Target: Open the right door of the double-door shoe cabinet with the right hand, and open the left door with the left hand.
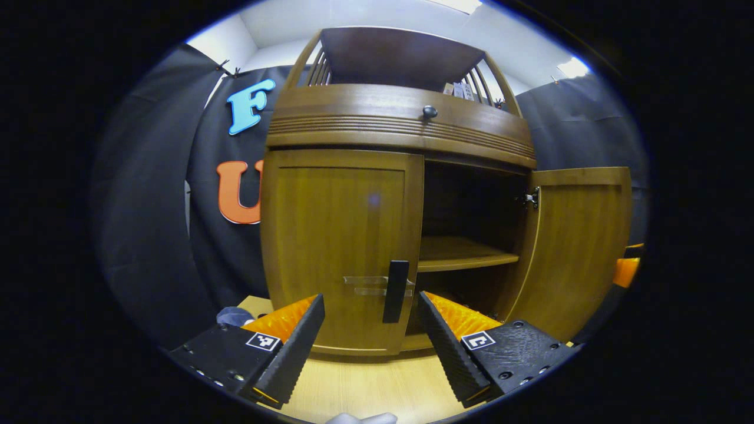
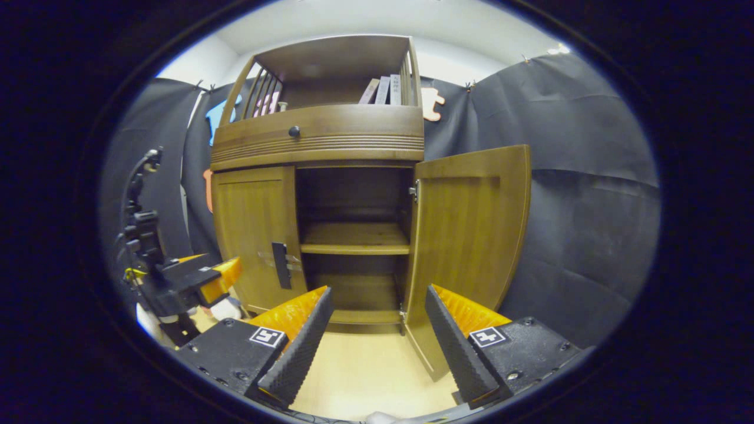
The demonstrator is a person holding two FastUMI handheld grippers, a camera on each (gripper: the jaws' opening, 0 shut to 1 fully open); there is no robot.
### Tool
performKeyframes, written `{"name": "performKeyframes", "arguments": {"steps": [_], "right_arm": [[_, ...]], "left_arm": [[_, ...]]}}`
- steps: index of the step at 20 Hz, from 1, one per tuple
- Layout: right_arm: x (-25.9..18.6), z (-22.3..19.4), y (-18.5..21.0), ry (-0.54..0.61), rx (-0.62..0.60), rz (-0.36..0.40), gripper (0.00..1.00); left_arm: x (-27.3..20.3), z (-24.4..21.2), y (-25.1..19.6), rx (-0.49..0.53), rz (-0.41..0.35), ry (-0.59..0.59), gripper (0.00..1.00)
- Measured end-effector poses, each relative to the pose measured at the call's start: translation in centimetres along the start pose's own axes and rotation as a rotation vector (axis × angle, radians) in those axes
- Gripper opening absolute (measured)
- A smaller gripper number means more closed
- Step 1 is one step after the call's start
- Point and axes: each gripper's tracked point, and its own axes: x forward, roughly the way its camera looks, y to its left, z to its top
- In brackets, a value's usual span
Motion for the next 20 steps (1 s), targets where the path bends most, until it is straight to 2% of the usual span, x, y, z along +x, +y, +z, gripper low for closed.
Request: {"name": "performKeyframes", "arguments": {"steps": [1, 2, 3, 10, 11, 12, 14, 15, 20], "right_arm": [[0.0, 0.1, -0.3, 0.003, 0.001, -0.008, 0.99], [-0.1, 0.2, -0.4, 0.005, 0.001, -0.013, 0.99], [-0.2, 0.4, -0.5, 0.006, -0.003, -0.020, 0.99], [-0.9, -0.3, -2.3, 0.039, -0.039, -0.079, 0.99], [-0.8, -0.3, -2.3, 0.044, -0.037, -0.083, 0.99], [-0.8, -0.4, -2.4, 0.048, -0.037, -0.084, 0.99], [-0.8, -0.4, -2.4, 0.052, -0.042, -0.086, 0.99], [-0.7, -0.3, -2.4, 0.053, -0.044, -0.086, 0.99], [-0.5, -0.5, -2.4, 0.061, -0.047, -0.079, 0.99]], "left_arm": [[1.5, -0.5, -0.2, 0.004, 0.000, 0.011, 0.96], [2.8, -1.1, -0.5, 0.006, -0.007, 0.010, 1.00], [4.1, -1.6, -0.9, 0.008, -0.009, 0.019, 0.96], [9.6, -2.4, -2.8, 0.056, -0.036, 0.009, 0.95], [10.1, -2.2, -2.9, 0.066, -0.034, 0.002, 0.77], [10.8, -2.3, -3.0, 0.071, -0.036, -0.002, 0.82], [11.6, -2.7, -3.8, 0.065, -0.060, 0.011, 0.78], [12.1, -2.8, -3.7, 0.060, -0.049, 0.013, 0.84], [12.4, -2.8, -3.1, 0.047, -0.022, 0.014, 0.33]]}}
